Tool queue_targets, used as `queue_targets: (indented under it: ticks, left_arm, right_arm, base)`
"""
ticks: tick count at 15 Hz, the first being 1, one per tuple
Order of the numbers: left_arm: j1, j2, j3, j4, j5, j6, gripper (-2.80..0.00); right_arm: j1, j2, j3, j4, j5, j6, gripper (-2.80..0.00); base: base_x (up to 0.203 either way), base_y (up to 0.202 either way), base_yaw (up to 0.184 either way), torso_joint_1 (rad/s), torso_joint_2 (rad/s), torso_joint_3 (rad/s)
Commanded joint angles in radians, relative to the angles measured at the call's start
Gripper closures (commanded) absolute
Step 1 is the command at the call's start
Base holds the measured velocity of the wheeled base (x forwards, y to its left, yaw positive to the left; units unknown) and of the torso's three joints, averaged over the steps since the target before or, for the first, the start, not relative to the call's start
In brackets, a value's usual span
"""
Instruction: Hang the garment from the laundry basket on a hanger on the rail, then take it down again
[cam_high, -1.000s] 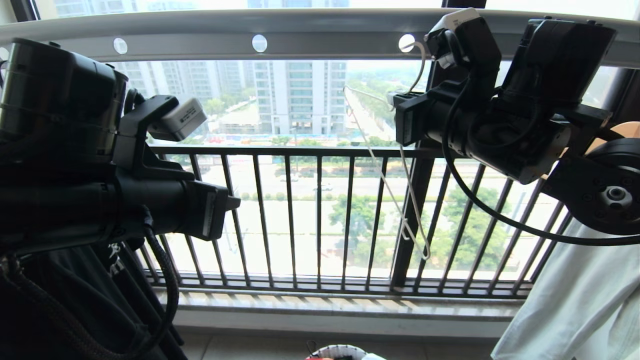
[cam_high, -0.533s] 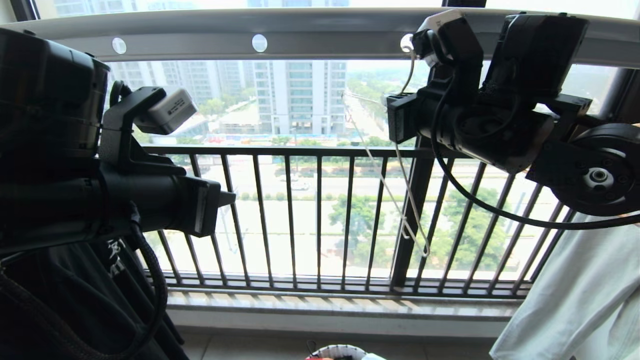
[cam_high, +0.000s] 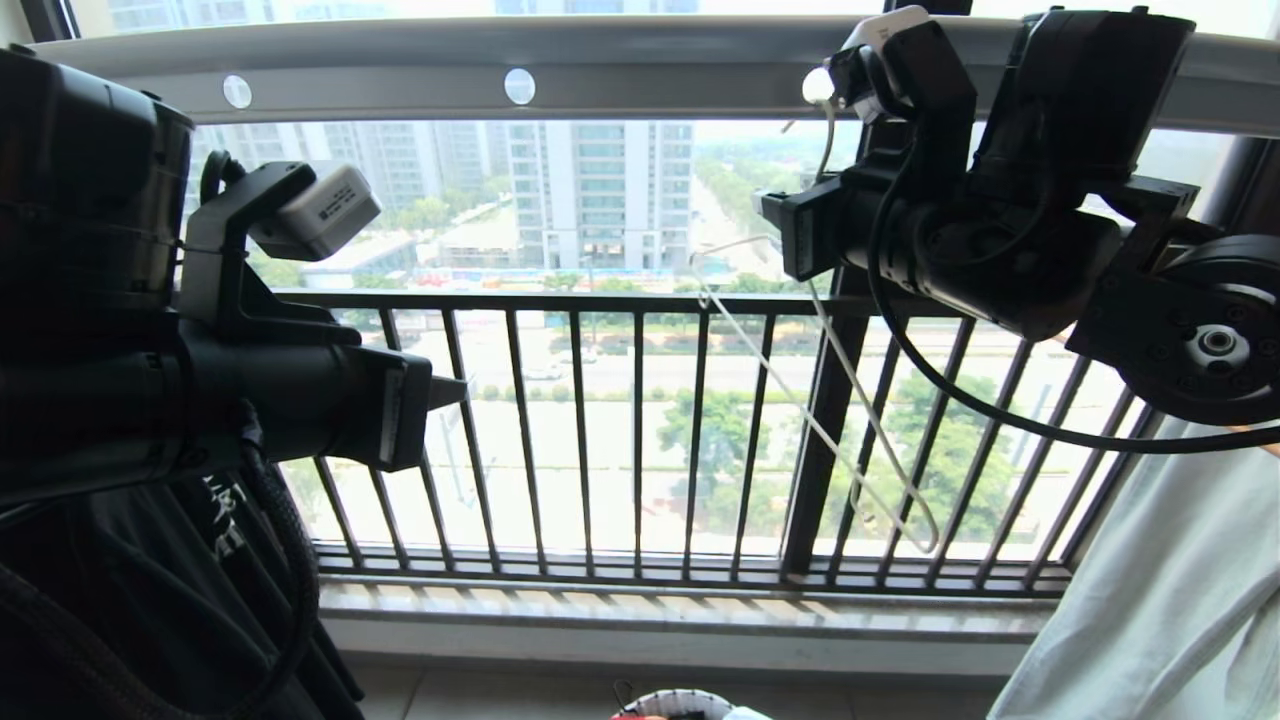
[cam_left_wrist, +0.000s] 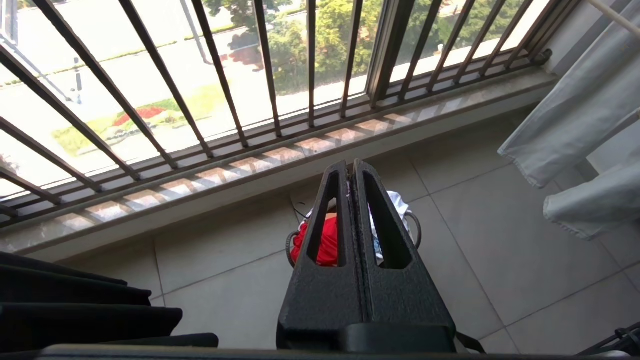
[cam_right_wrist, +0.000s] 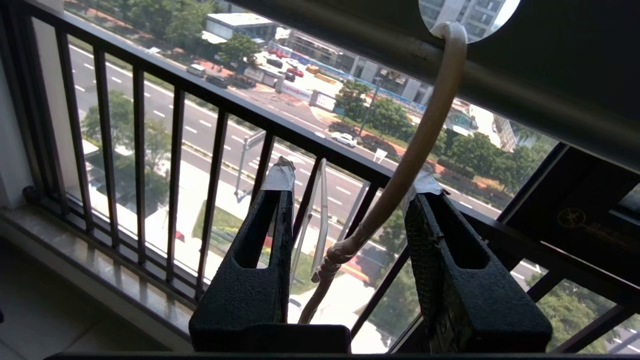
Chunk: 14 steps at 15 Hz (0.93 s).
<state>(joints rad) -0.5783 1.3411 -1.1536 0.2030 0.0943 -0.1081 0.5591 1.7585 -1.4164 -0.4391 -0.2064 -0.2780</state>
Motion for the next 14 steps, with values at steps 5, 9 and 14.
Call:
queue_targets:
  ticks: [5,9,14]
  left_arm:
    - [-0.002,-0.002,0.000,0.002,0.001,-0.003,0.00]
    - [-0.012,-0.007,0.004,0.003,-0.001,-0.005,0.00]
    - [-0.008,-0.175,0.092,0.007,-0.001,0.023,0.00]
  right_arm:
    - [0.067,-0.220,0.170,0.053,-0.060,-0.001,-2.80]
    - [0.103,-0.450,0.310,0.082,-0.099,-0.001,-2.80]
    - [0.099,-0.594,0.385,0.213,-0.124,0.000,0.00]
  base:
    - [0.000,0.000,0.000,0.000,0.00,0.000]
    - [0.000,0.000,0.000,0.000,0.00,0.000]
    - [0.000,0.000,0.000,0.000,0.00,0.000]
